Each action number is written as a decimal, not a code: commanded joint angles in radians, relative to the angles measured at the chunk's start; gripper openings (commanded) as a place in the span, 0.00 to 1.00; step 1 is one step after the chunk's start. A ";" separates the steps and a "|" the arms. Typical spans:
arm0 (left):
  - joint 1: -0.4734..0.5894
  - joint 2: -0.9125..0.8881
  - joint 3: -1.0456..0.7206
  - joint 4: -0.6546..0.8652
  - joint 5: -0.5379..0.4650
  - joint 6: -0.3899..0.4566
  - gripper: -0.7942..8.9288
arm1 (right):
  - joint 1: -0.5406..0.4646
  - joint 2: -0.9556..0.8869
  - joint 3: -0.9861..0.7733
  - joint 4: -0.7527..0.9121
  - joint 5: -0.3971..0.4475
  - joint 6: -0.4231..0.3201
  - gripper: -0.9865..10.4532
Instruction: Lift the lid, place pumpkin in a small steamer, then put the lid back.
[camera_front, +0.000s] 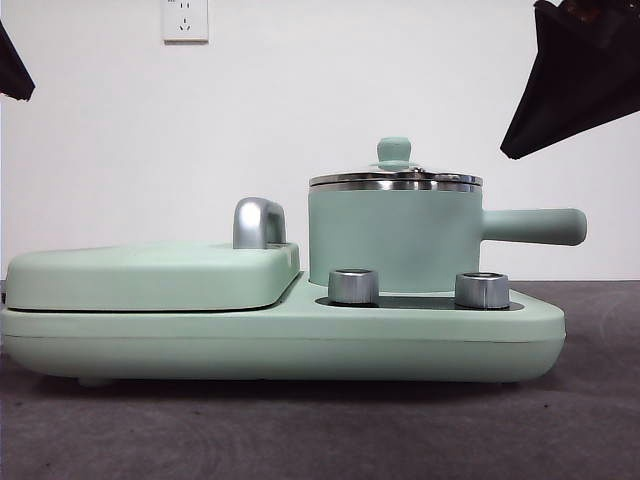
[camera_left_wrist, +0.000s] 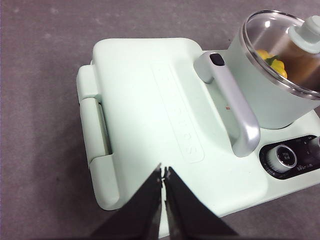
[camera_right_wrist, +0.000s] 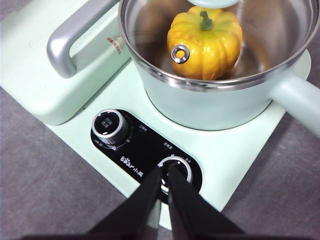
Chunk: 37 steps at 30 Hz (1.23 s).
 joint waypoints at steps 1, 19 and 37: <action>0.001 -0.015 0.003 0.006 0.004 0.017 0.09 | 0.005 0.004 0.009 0.010 0.000 -0.007 0.10; 0.292 -0.384 -0.298 0.245 -0.011 0.045 0.09 | 0.005 0.004 0.009 0.010 -0.001 -0.007 0.10; 0.360 -0.670 -0.692 0.513 -0.011 0.094 0.09 | 0.005 0.004 0.009 0.010 -0.001 -0.007 0.10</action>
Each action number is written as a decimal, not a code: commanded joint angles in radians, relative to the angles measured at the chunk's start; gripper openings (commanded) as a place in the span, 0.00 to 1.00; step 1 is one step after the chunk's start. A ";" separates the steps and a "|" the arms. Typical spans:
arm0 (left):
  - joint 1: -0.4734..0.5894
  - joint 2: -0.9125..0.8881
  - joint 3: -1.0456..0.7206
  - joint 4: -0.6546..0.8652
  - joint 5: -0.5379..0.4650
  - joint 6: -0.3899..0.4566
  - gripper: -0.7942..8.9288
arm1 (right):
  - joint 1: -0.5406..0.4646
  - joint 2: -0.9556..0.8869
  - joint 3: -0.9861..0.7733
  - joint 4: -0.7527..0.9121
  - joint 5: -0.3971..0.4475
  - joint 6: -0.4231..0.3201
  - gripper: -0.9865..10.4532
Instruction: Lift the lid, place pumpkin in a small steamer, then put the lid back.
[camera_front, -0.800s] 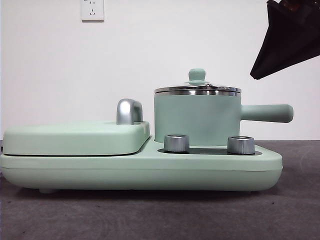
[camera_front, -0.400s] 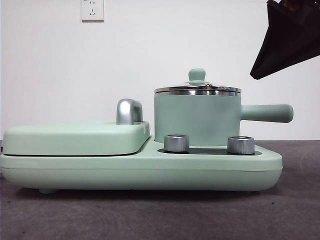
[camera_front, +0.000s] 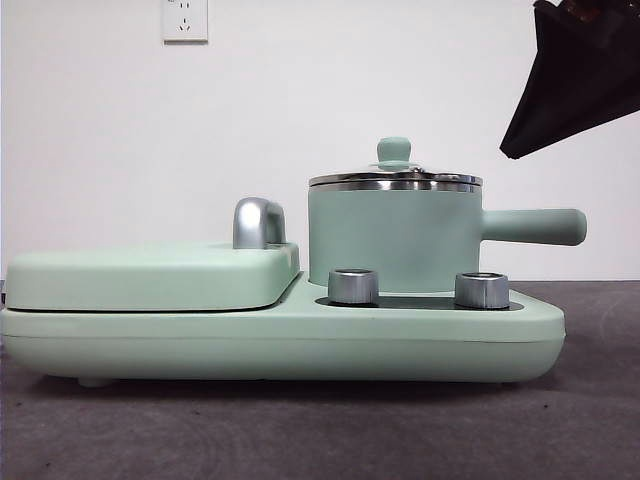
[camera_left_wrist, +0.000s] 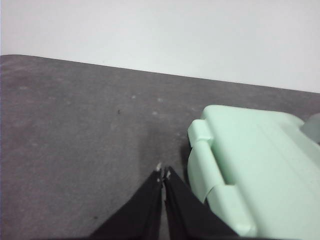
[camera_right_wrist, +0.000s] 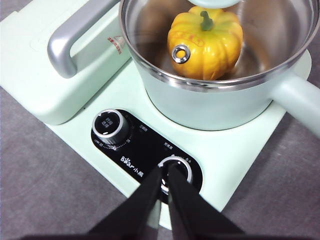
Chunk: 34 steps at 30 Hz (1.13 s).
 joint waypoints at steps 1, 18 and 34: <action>0.006 -0.034 -0.026 0.017 -0.002 0.025 0.09 | 0.005 0.004 0.009 0.010 -0.001 -0.007 0.10; 0.026 -0.094 -0.088 -0.003 -0.002 0.044 0.09 | 0.005 0.004 0.009 0.010 -0.001 -0.007 0.10; 0.026 -0.094 -0.088 -0.003 -0.002 0.044 0.09 | 0.005 0.002 0.009 0.010 0.000 -0.024 0.10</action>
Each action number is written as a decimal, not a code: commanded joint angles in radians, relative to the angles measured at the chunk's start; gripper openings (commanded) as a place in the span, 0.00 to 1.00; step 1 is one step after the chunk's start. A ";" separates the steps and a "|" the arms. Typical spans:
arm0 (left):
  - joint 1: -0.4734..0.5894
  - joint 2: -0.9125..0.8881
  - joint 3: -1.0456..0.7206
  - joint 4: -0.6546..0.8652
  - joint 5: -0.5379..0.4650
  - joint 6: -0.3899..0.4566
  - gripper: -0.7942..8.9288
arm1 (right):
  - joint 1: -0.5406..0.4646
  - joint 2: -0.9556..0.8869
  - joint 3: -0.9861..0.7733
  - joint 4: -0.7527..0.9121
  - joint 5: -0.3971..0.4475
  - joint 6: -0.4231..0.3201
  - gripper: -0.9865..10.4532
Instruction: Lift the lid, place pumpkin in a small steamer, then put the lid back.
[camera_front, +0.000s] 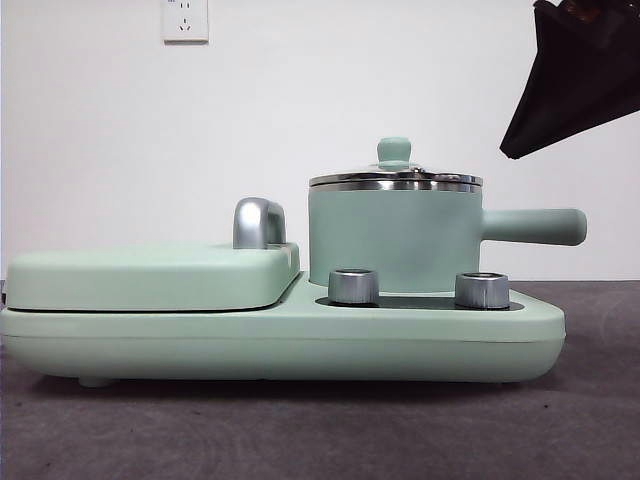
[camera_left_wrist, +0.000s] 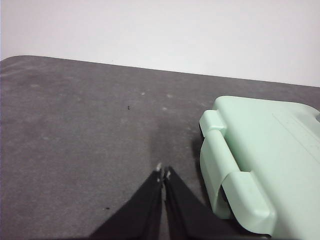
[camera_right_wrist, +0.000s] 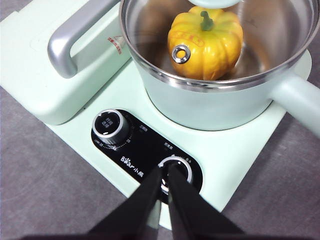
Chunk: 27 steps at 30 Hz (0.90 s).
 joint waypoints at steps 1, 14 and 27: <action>0.002 -0.002 -0.020 0.011 -0.002 0.018 0.09 | 0.002 -0.004 0.009 0.007 0.007 -0.047 0.10; 0.002 -0.002 -0.020 0.011 -0.002 0.018 0.09 | -0.148 -0.208 -0.061 0.051 0.053 -0.121 0.10; 0.002 -0.002 -0.020 0.011 -0.002 0.018 0.09 | -0.371 -0.602 -0.505 0.288 0.082 -0.123 0.10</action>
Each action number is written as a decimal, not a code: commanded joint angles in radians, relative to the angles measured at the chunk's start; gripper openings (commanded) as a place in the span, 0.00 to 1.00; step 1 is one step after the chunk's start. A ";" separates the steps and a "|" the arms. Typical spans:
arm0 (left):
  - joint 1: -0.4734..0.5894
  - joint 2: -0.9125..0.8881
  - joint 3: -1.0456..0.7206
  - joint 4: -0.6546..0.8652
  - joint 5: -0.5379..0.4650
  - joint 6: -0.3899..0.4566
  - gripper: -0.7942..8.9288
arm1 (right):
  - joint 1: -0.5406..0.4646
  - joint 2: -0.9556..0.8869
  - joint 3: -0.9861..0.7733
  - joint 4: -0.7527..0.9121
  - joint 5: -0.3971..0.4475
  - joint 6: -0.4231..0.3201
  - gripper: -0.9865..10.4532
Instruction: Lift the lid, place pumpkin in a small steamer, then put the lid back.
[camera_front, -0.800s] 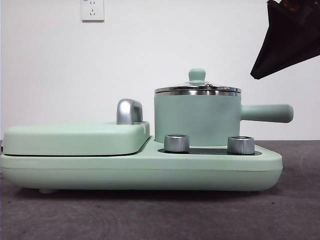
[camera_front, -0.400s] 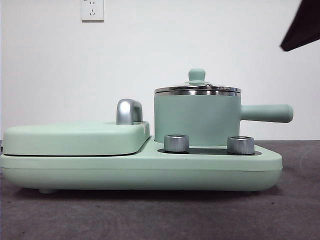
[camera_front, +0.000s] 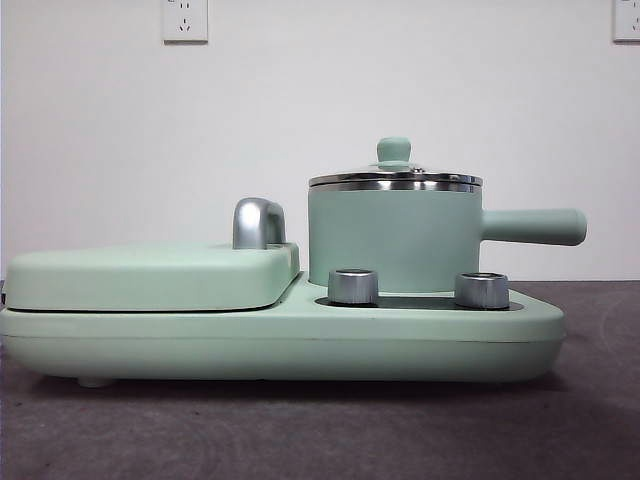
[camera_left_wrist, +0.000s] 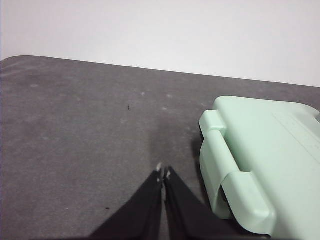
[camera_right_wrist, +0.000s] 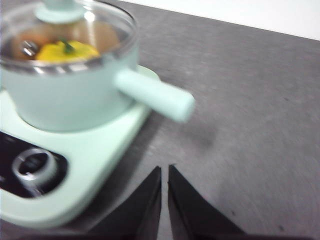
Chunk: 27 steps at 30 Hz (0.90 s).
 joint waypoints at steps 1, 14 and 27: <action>0.002 -0.002 -0.020 0.011 -0.002 0.018 0.09 | -0.027 -0.076 -0.068 0.034 0.032 -0.011 0.10; 0.002 -0.002 -0.020 0.011 -0.002 0.018 0.09 | -0.113 -0.379 -0.242 0.035 0.069 -0.002 0.10; 0.002 -0.002 -0.020 0.012 -0.002 0.018 0.09 | -0.121 -0.408 -0.294 0.123 0.071 0.019 0.10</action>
